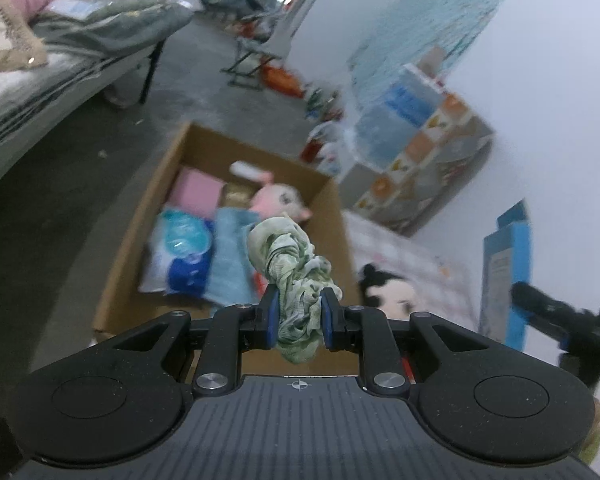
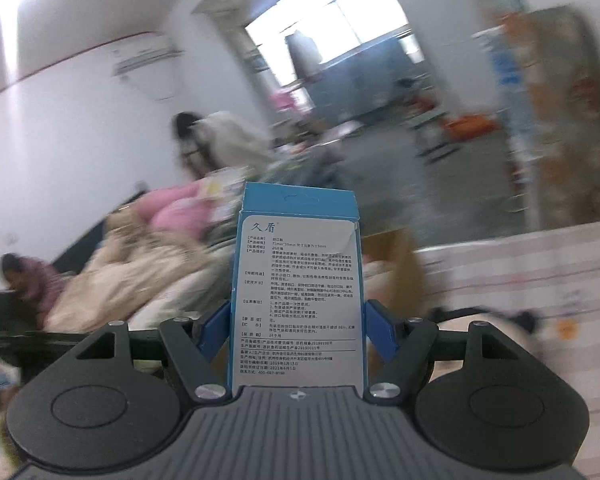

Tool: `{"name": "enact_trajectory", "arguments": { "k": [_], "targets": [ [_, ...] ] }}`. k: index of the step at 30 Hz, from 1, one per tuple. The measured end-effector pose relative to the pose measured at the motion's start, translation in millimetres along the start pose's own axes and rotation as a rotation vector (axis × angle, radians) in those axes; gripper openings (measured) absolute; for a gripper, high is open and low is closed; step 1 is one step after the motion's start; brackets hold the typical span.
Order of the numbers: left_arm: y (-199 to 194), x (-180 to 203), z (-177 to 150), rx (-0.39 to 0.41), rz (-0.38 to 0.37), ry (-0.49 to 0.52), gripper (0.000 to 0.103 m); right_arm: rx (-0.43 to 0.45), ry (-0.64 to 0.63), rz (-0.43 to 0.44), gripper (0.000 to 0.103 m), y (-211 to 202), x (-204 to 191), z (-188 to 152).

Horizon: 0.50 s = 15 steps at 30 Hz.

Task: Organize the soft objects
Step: 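Carry the scrunchie and blue box over the cardboard box with both tools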

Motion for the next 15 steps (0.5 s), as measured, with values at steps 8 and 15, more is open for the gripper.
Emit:
{"name": "enact_trajectory", "arguments": {
  "k": [8, 15],
  "targets": [
    [89.3, -21.2, 6.2, -0.167, 0.206, 0.097, 0.02, -0.096, 0.027, 0.206, 0.083, 78.2, -41.0, -30.9],
    [142.5, -22.8, 2.1, -0.276, 0.326, 0.239, 0.022, -0.177, 0.065, 0.216, 0.083, 113.4, -30.3, -50.1]
  ]
}}
Point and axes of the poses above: each gripper's, at about its wrist camera, not at the fingertips, and y roughly the way its jaws point, x to its right, z to its top, the point moved 2 cm from there along y, roughly the way its jaws point, and after that the axes turned 12 degrees about z, right-handed, at the moved point
